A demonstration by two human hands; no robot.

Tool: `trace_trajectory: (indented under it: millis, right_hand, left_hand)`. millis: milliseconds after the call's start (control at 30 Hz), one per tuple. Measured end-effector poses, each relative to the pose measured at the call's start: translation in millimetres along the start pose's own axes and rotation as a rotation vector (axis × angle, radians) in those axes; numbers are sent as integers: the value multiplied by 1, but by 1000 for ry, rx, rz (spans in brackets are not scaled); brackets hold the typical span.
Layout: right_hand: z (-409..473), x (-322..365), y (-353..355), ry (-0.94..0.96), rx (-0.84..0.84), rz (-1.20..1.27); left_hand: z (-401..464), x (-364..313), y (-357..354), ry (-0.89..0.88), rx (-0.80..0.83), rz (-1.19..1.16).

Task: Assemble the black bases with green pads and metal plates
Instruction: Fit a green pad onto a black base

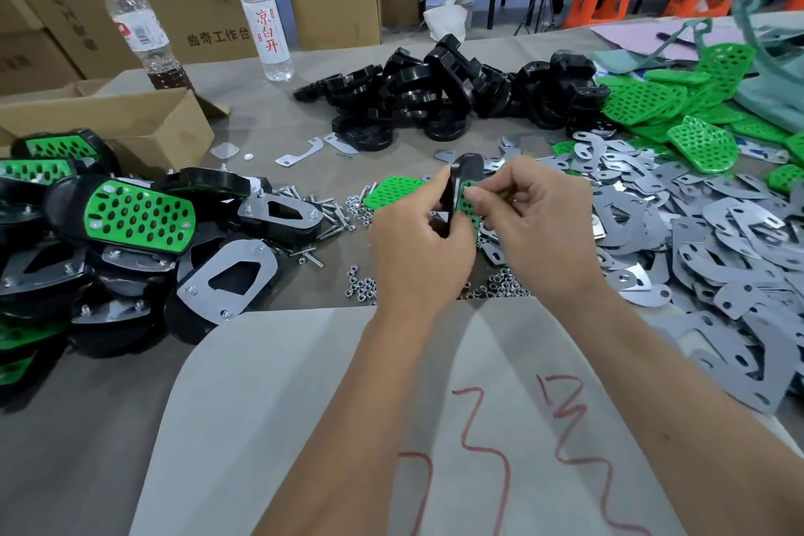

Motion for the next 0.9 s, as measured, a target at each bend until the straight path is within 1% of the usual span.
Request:
trace_trajectory:
  millis: [33,67,133,233,267,333,367,433,500,533,567,633,667,700,767,833,900]
  right_hand:
    - [0,-2,0,-8,-4,9]
    - [0,-3,1,-58,-14,92]
    - [0,-5,2,-135,-31,207]
    - [0,-1,1,-117,-29,133]
    - [0,-1,0,-158,-27,206]
    - [-2,-1,0,-301,-6,432]
    - [-1,-1,1,-325,10,482]
    - [0,0,1,-266,58,398]
    - [1,3,1,-230,137,372]
    - [3,1,3,-231,151,337]
    - [4,-2,6,-229,149,251]
    - [7,-11,20,-177,125,-113]
    - [9,-15,27,-148,152,-303]
    - [9,-17,31,-141,211,-458]
    - [8,-18,33,-170,366,-646]
    - [9,-16,30,-176,465,-727]
    - [9,-13,28,-166,497,-763]
  left_hand:
    - [-1,-1,0,-2,2,-22]
    - [-2,-3,1,-31,-1,-14]
    - [-4,-6,1,-108,-24,56]
    - [-3,-1,0,-123,-24,58]
    - [-3,0,0,-132,-9,49]
    - [-6,-3,-1,-173,5,71]
    - [-7,-3,-3,-175,-4,78]
    - [-7,-2,-7,-82,-23,4]
    - [-6,2,-9,82,-18,-167]
    - [-4,5,-8,180,-32,-245]
    - [-2,9,-6,287,-57,-321]
    - [3,17,-3,483,-121,-494]
    - [4,19,-2,545,-151,-565]
    - [6,21,0,584,-174,-601]
    - [8,26,0,628,-199,-596]
    - [8,28,1,637,-210,-588]
    - [9,31,1,635,-226,-590]
Point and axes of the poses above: each hand's wrist, its own z-axis towards the middle knuckle, its own y-axis out of the back of the hand, x = y × z, the point moved 2 cm from there along z, towards the middle knuckle, and after that the axes turned 2 degrees about z, right-handed, at the moved point
